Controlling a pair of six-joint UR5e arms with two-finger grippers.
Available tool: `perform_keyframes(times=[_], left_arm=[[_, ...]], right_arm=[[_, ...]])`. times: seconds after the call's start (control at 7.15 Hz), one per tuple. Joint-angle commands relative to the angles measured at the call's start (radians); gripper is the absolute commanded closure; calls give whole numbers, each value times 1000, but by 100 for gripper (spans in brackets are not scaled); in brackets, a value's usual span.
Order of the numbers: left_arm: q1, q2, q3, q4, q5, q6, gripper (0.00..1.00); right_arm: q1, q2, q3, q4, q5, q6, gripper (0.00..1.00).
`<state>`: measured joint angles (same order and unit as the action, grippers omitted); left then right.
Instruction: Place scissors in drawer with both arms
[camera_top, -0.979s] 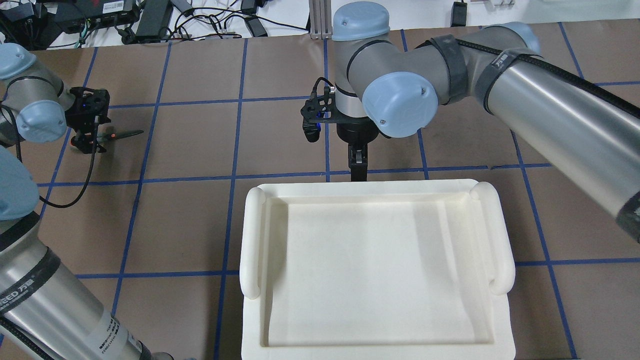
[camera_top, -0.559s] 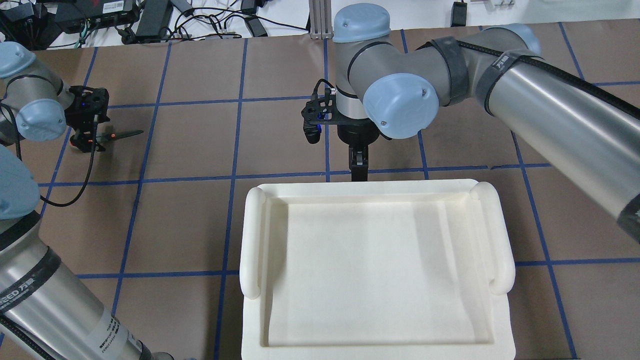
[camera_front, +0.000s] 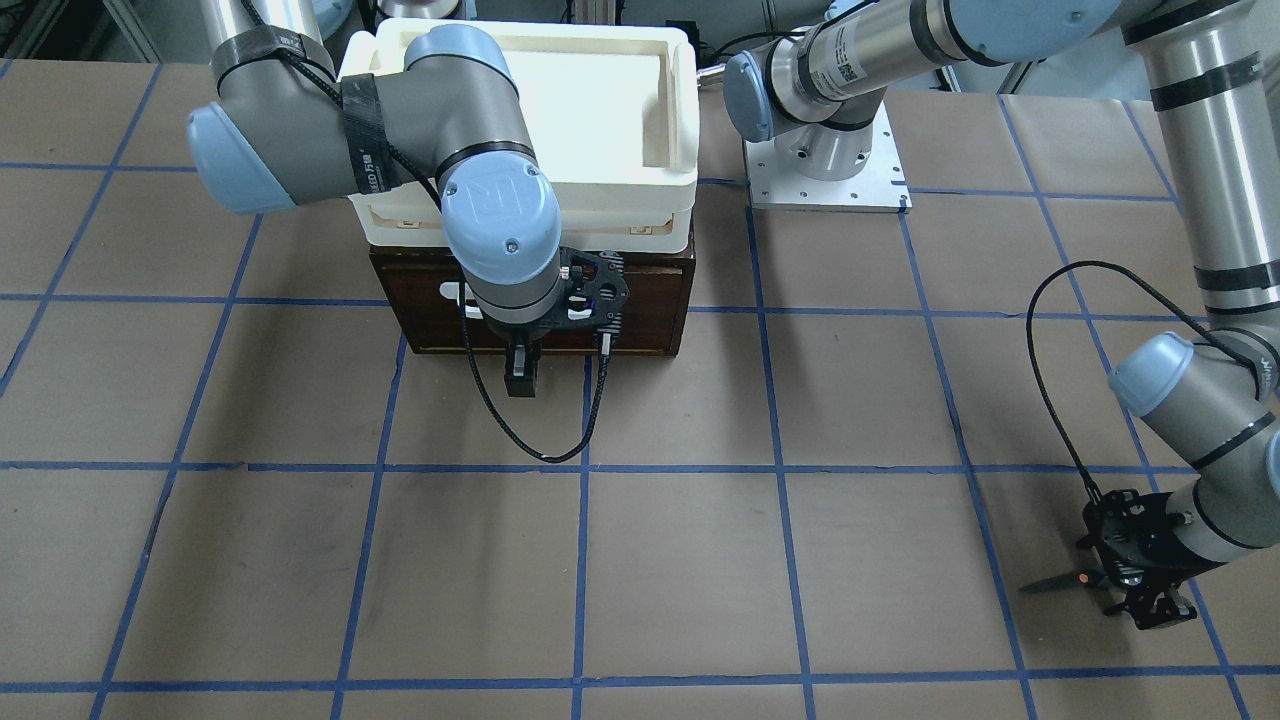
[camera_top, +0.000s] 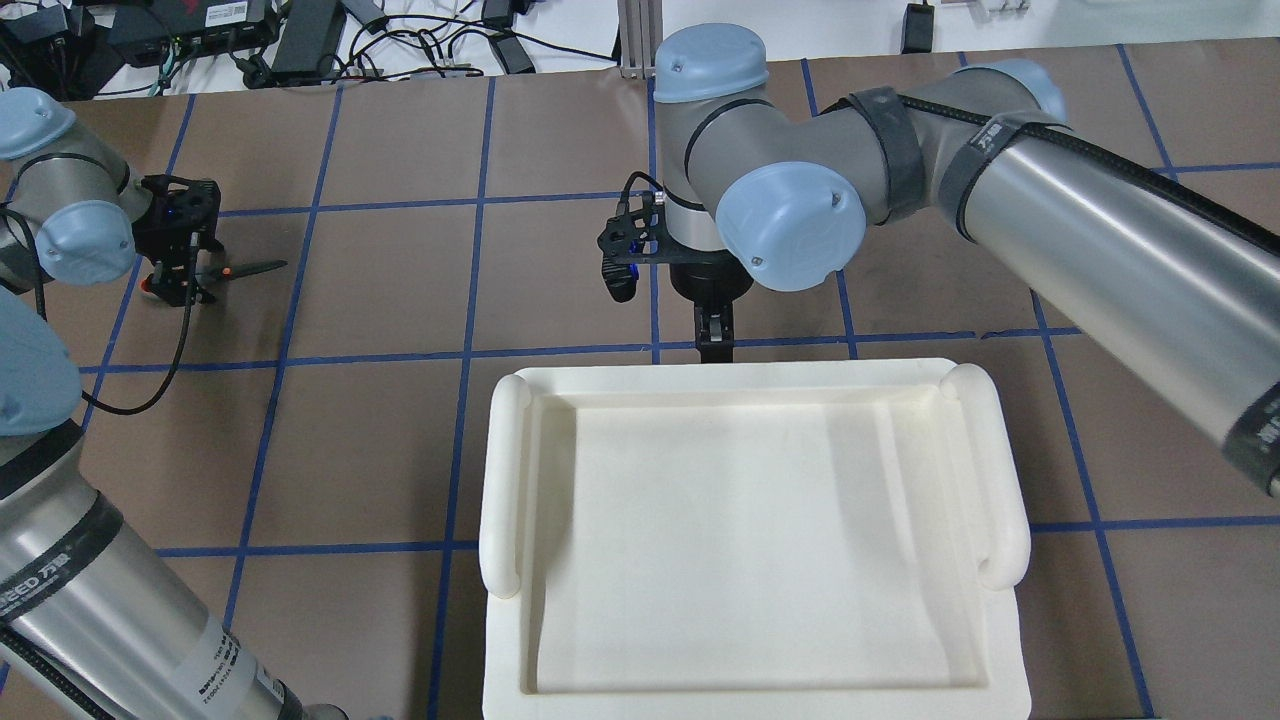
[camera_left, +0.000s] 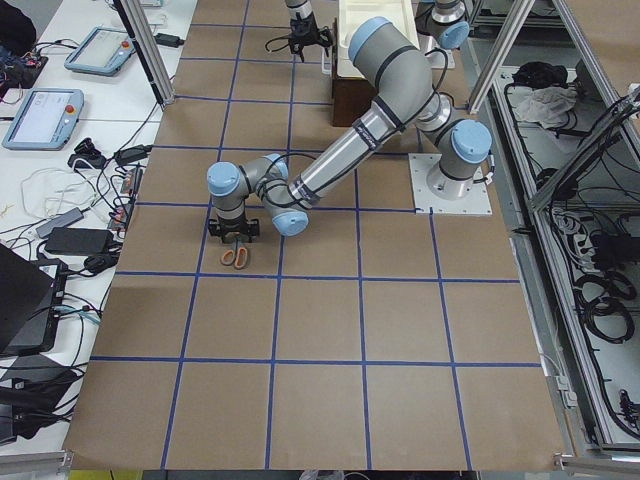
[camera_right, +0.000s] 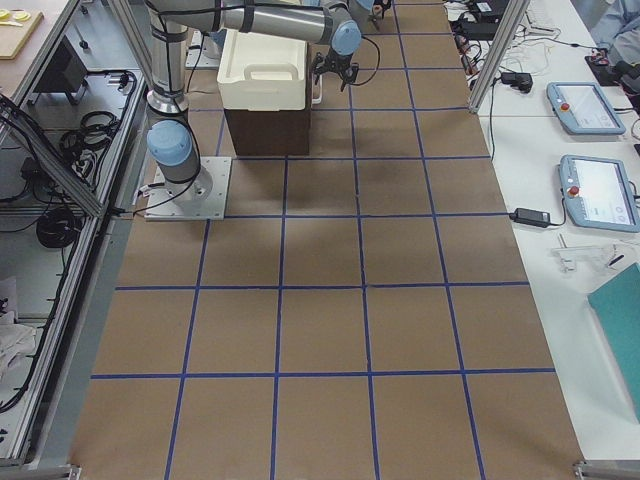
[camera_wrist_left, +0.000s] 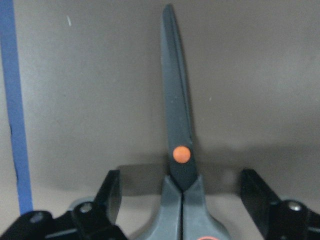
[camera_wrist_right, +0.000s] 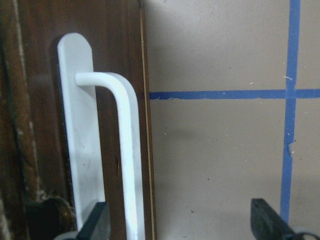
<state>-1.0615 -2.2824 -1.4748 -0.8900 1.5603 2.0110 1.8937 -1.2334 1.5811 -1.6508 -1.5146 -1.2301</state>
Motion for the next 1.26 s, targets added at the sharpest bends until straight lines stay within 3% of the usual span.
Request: perform_keyframes(times=[0.0, 0.42, 0.7, 1.12], left_arm=[[0, 17, 1, -1, 44, -2, 100], [-2, 27, 2, -3, 50, 12, 100], [-3, 76, 1, -24, -18, 12, 100], [-26, 239, -1, -255, -59, 12, 100]], right_arm=[[1, 5, 3, -9, -1, 0, 1], [1, 15, 3, -20, -1, -3, 1], [1, 23, 5, -30, -1, -2, 0], [1, 23, 10, -30, -10, -5, 0]])
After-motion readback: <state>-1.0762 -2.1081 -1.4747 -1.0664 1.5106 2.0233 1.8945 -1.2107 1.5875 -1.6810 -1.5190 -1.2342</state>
